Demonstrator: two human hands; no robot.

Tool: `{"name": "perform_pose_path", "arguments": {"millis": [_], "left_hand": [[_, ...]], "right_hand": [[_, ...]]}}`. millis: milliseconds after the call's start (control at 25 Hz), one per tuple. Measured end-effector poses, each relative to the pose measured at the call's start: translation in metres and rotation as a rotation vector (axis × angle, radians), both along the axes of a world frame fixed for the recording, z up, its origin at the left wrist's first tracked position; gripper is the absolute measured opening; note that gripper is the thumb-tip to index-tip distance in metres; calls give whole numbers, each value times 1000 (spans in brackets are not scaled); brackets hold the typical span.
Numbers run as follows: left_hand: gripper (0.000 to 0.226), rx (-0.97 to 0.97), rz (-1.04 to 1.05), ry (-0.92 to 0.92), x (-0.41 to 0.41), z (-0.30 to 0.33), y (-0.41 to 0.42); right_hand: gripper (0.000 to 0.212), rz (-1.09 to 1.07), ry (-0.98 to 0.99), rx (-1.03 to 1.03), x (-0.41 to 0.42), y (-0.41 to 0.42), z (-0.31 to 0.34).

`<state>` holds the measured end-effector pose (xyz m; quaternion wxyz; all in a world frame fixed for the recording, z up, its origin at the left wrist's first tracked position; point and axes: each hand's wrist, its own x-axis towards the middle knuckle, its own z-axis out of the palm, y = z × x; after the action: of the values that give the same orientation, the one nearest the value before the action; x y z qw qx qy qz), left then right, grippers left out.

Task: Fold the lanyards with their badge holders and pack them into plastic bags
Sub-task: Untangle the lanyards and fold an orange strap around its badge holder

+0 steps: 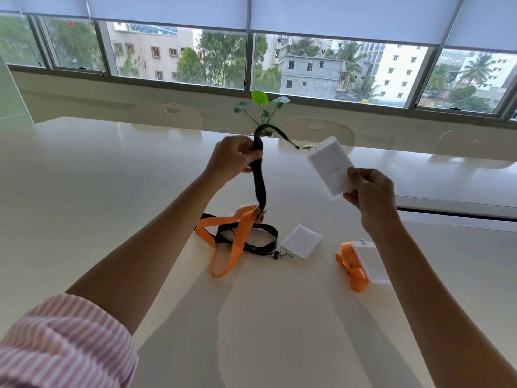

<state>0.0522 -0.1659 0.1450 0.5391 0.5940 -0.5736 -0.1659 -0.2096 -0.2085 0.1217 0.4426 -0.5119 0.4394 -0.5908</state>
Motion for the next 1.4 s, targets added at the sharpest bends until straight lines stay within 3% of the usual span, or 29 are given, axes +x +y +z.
{"name": "perform_pose_path", "arguments": {"millis": [200, 320, 440, 560, 680, 880, 1080, 1200, 1320, 1400], "left_hand": [[8, -92, -61, 236, -15, 41, -3], [10, -129, -129, 342, -27, 53, -2], [7, -156, -195, 325, -42, 65, -3], [12, -169, -242, 284, -54, 76, -2], [5, -151, -282, 384, -60, 81, -3], [29, -54, -343, 616, -73, 71, -5], [11, 4, -316, 718, -83, 55, -7], [12, 59, -284, 750, -87, 40, -10], [15, 88, -266, 780, -93, 29, -11], [14, 119, -281, 776, -95, 28, -9]], "right_hand": [[11, 97, -67, 105, 9, 7, -14], [2, 254, -127, 144, 18, 14, -19], [15, 379, -111, 142, 31, 21, -21], [5, 455, -150, 148, 41, 23, -16], [5, 502, -142, 113, 44, 19, -10], [22, 651, -167, 67, 51, 14, -8], [19, 611, -80, 27, 64, 19, -6], [41, 656, -53, 14, 69, 21, -3], [26, 710, -63, 41, 70, 22, -2], [23, 616, -15, 46, 73, 23, -7]]}}
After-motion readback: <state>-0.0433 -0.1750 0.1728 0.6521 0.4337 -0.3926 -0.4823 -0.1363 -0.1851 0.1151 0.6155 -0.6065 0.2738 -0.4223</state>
